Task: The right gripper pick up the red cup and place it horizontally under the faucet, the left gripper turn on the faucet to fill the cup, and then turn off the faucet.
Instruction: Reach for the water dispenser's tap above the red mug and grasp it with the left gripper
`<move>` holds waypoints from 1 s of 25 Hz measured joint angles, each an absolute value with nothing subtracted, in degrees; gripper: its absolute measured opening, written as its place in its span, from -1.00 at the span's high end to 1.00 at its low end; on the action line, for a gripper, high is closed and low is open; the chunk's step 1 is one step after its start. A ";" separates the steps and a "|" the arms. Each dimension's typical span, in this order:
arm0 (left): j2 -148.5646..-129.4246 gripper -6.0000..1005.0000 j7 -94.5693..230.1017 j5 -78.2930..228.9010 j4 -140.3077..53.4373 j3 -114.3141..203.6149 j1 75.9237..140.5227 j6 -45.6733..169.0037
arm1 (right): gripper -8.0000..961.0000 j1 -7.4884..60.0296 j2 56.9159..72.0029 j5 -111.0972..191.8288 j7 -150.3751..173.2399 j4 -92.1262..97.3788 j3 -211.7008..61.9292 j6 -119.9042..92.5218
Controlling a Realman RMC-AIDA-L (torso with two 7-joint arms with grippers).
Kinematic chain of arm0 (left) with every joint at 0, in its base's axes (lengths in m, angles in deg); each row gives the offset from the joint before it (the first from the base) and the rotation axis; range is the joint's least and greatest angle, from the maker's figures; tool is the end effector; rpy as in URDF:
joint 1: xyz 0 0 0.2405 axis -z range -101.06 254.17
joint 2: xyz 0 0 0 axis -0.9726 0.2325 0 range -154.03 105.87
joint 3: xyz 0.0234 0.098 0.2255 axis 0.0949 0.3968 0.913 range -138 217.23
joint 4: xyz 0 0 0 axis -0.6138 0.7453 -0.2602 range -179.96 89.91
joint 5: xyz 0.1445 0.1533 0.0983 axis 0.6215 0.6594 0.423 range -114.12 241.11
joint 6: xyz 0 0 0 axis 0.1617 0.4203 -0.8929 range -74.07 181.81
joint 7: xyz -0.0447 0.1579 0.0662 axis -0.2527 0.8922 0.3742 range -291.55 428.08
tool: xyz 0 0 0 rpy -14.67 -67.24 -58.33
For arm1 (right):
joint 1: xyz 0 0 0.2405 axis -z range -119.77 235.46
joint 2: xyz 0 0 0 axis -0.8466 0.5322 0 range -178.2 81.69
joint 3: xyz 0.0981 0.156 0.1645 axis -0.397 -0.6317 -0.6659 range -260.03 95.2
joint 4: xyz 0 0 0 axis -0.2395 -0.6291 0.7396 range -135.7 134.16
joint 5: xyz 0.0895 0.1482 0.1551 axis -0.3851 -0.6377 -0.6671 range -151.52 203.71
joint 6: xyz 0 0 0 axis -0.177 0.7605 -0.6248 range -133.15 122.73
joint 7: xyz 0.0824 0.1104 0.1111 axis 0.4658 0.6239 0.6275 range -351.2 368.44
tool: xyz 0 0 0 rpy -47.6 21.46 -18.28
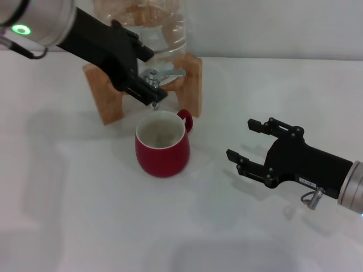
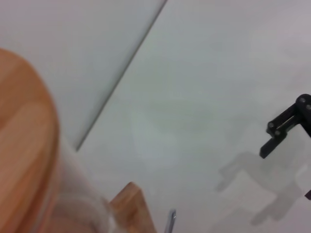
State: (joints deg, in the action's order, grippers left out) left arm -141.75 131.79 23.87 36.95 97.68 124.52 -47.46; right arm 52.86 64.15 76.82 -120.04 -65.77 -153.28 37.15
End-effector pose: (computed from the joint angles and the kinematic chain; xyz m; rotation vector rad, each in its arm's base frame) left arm -0.0861 0.4074 0.0514 -2.8282 -0.1673 0.2024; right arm 0.2008 0.3296 -0.0761 -2.4195 0.1749 0.6598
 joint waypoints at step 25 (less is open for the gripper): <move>-142.86 -0.77 132.19 35.38 27.05 101.34 135.39 -44.88 | -0.49 52.93 64.15 76.81 -120.06 -65.77 -153.43 37.07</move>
State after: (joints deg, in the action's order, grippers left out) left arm -142.86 132.19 35.38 27.05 101.34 135.39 -44.88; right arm 52.93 64.15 76.81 -120.06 -65.77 -153.43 37.07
